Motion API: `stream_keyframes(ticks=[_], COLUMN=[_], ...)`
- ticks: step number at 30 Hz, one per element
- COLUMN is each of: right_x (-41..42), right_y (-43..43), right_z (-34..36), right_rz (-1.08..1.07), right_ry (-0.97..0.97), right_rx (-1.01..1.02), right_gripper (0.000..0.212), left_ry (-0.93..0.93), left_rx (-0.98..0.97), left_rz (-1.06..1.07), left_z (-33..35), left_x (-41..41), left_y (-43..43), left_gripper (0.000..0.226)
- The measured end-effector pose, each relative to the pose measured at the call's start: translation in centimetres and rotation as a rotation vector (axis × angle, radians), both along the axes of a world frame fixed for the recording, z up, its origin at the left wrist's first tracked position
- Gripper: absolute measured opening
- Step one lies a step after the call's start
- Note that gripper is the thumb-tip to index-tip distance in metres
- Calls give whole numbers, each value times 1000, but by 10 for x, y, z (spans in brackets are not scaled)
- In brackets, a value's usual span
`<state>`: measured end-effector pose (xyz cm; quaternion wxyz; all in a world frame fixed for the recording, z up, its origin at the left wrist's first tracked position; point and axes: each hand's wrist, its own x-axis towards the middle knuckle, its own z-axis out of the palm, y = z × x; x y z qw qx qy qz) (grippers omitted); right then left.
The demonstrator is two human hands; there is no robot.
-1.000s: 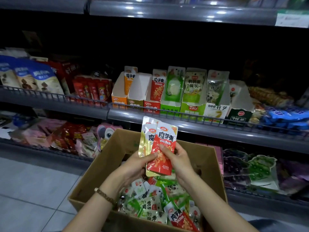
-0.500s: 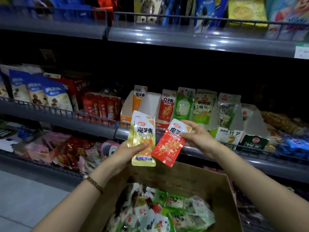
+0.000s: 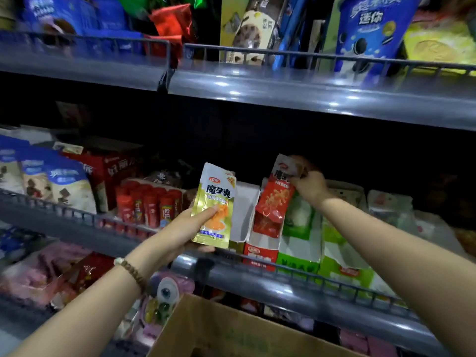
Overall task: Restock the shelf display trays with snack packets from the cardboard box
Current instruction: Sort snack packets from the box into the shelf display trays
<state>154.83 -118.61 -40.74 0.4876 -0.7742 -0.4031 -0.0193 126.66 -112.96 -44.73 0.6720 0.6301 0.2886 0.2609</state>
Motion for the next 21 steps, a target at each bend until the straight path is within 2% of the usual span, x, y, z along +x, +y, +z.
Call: stream_keyframes(ticks=[3, 5, 10, 16, 19, 21], right_x=[1, 5, 8, 5, -6, -26], right_y=[11, 18, 20, 22, 19, 16], right_z=[-3, -8, -17, -33, -25, -12], right_rz=[135, 164, 99, 17, 34, 177], right_ry=[-84, -203, -382, -547, -507, -291], right_rx=[50, 1, -280, -375, -211, -15], right_gripper=[42, 41, 45, 51, 41, 32], left_ry=[16, 10, 22, 31, 39, 41], left_rx=[33, 35, 33, 0, 17, 22], left_rz=[1, -14, -14, -19, -53, -59], left_z=[-2, -4, -9, -16, -16, -15], left_x=[8, 12, 20, 24, 22, 21], left_y=[7, 10, 13, 10, 8, 7], left_gripper=[22, 23, 28, 29, 22, 21])
